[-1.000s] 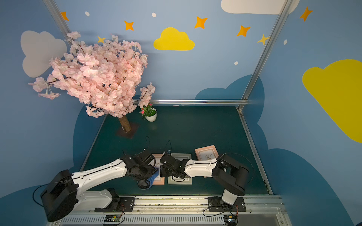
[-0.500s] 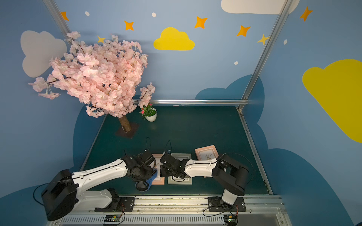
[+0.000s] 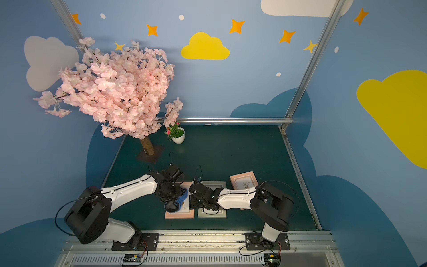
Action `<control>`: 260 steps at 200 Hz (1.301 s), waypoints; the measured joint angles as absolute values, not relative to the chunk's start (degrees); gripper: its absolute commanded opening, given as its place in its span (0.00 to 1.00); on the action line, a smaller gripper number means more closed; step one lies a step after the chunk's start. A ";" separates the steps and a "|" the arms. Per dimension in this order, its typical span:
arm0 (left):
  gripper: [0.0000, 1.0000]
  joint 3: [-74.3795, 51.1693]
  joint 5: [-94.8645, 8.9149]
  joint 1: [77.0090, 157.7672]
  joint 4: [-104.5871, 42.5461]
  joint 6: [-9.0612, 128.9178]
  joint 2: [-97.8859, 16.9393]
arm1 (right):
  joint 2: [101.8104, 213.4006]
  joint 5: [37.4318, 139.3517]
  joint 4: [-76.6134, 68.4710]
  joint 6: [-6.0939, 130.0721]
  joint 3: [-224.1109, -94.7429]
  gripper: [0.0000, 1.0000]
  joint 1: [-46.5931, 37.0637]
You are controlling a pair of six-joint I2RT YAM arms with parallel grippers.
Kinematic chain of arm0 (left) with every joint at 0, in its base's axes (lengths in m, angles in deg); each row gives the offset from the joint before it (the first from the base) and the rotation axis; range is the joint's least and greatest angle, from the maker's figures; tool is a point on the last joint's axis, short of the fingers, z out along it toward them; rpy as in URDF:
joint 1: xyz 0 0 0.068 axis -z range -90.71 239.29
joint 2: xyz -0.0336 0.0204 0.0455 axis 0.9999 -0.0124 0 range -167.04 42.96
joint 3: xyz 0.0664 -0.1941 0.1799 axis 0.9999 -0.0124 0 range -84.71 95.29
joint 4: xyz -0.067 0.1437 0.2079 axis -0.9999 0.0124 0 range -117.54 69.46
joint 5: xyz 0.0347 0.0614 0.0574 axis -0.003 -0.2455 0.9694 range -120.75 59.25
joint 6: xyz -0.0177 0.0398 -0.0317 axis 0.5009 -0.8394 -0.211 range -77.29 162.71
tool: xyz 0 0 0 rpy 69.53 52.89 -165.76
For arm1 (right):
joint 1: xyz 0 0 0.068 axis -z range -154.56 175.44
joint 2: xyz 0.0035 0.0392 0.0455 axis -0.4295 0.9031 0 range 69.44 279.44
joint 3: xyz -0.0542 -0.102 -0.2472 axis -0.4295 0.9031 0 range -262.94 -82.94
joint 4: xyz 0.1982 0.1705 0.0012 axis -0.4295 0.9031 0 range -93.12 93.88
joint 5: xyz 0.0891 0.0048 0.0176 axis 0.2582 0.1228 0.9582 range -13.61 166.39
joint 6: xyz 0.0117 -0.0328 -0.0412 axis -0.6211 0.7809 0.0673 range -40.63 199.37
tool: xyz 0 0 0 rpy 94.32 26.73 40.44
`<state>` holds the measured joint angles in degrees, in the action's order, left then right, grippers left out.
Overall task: Wipe the picture frame with a cloth
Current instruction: Wipe the dirt from the picture frame.
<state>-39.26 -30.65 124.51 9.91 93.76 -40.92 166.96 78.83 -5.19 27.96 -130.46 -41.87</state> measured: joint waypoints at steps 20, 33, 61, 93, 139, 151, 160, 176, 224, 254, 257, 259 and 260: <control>0.03 -39.28 -30.60 124.42 9.08 93.47 -40.90 | 166.82 78.83 -5.40 27.96 -130.31 0.00 -41.87; 0.03 -39.48 -30.58 124.42 8.69 93.45 -40.79 | 166.80 78.83 -5.49 27.96 -130.25 0.00 -41.87; 0.03 -40.24 -30.58 124.42 8.06 93.45 -39.87 | 166.78 78.83 -5.56 27.96 -130.22 0.00 -41.87; 0.03 -40.61 -30.58 124.42 8.12 93.47 -38.23 | 166.41 78.92 -5.64 27.98 -130.20 0.00 -41.87; 0.03 -39.59 -27.67 124.42 13.48 92.88 -28.88 | 166.02 80.03 -5.23 28.68 -130.29 0.20 -41.26; 0.03 -38.45 -26.43 124.38 15.09 92.18 -25.75 | 165.60 80.64 -5.03 29.11 -130.42 0.25 -40.89; 0.03 -37.66 -25.58 124.29 15.97 91.79 -23.30 | 164.88 81.08 -4.18 29.29 -130.40 0.28 -40.78; 0.03 -36.59 -24.27 124.27 17.24 91.31 -18.74 | 162.80 81.39 -1.67 29.92 -130.38 0.30 -40.08; 0.03 -34.49 -24.48 124.16 18.53 90.67 -11.44 | 147.61 79.68 4.23 31.30 -129.61 0.43 -37.02; 0.03 -34.86 -27.94 124.18 15.18 90.80 -9.10 | 134.35 75.33 4.34 30.93 -124.93 0.68 -36.04; 0.03 -34.97 -28.33 124.18 14.63 90.85 -8.92 | 133.16 75.09 4.34 30.69 -124.37 0.71 -35.90; 0.03 -35.04 -28.64 124.18 14.20 90.87 -8.75 | 132.31 74.74 4.41 30.88 -123.95 0.73 -35.79; 0.03 -35.13 -28.86 124.18 13.80 90.94 -8.64 | 131.63 74.57 4.43 30.73 -123.62 0.74 -35.77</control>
<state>-35.13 -28.86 124.18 13.80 90.94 -8.64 131.63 74.57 4.43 30.73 -123.62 -35.77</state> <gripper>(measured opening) 0.077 0.640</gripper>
